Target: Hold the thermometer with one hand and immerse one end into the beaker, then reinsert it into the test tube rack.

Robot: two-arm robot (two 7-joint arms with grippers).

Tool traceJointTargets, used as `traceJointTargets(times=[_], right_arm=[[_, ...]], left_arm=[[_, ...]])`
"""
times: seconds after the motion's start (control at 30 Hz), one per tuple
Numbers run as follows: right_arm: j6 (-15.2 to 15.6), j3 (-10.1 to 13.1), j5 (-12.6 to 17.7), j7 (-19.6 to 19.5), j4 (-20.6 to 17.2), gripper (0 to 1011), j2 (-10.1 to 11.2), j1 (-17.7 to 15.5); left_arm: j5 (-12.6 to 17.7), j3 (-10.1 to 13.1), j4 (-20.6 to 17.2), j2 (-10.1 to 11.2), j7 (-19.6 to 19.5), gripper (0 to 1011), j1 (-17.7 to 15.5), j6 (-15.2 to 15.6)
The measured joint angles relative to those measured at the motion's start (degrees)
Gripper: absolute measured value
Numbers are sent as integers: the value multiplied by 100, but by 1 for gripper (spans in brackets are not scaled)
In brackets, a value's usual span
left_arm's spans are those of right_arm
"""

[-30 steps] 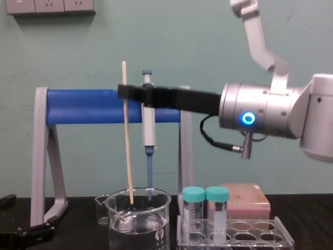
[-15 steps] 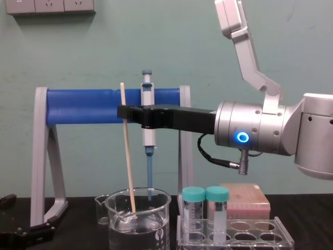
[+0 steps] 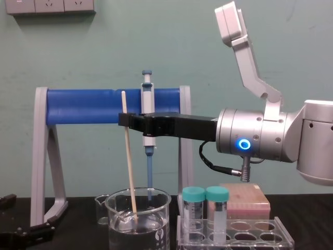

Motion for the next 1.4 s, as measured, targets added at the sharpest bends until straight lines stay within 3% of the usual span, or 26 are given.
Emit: traceJointTargets(times=[0.6, 1.4], right_arm=[[158, 125, -152, -68, -156, 46, 10, -130], [149, 112, -150, -69, -153, 46, 11, -125]], left_arm=[[0, 0, 0, 0, 0, 1004, 0, 0], [0, 0, 0, 0, 0, 1004, 0, 0]])
